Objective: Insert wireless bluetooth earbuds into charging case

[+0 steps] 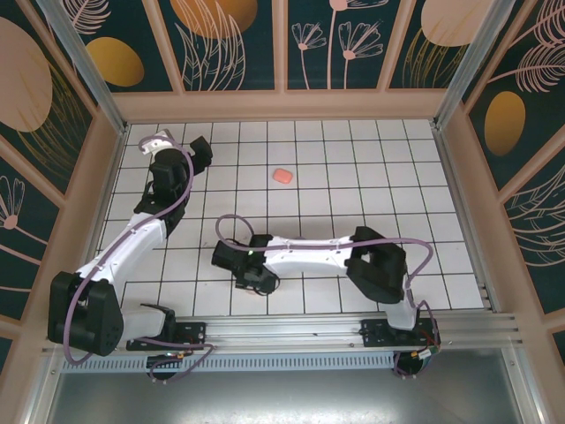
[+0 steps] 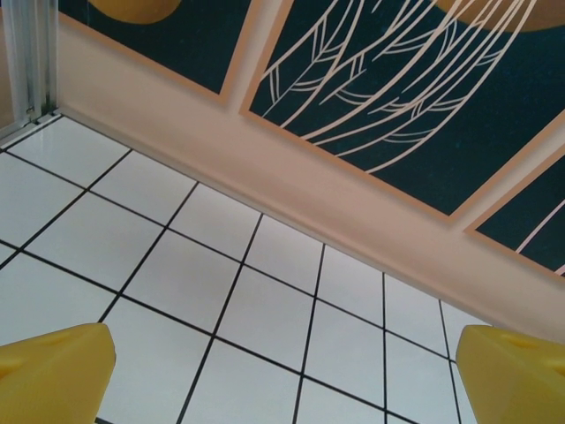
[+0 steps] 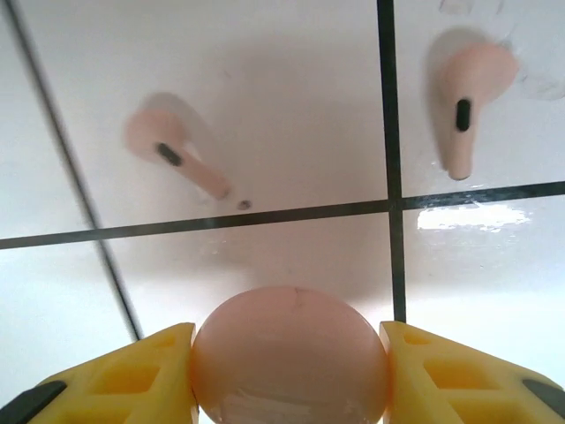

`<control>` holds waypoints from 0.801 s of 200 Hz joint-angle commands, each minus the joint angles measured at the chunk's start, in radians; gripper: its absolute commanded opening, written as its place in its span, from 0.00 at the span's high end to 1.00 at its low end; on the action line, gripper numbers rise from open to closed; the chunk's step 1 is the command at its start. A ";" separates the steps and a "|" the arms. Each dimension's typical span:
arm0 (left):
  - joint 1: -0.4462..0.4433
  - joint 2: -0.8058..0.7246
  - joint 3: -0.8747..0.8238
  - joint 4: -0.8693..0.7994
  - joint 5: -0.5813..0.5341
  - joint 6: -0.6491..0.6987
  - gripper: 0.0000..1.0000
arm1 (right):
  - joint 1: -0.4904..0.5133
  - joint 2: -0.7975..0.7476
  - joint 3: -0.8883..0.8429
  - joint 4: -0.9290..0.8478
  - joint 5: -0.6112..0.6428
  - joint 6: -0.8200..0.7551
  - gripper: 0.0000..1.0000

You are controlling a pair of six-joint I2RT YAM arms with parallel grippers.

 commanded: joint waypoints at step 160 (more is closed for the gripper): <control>0.006 -0.136 -0.260 0.341 0.542 0.007 0.01 | -0.615 -0.283 -0.110 0.413 -0.026 -0.408 0.57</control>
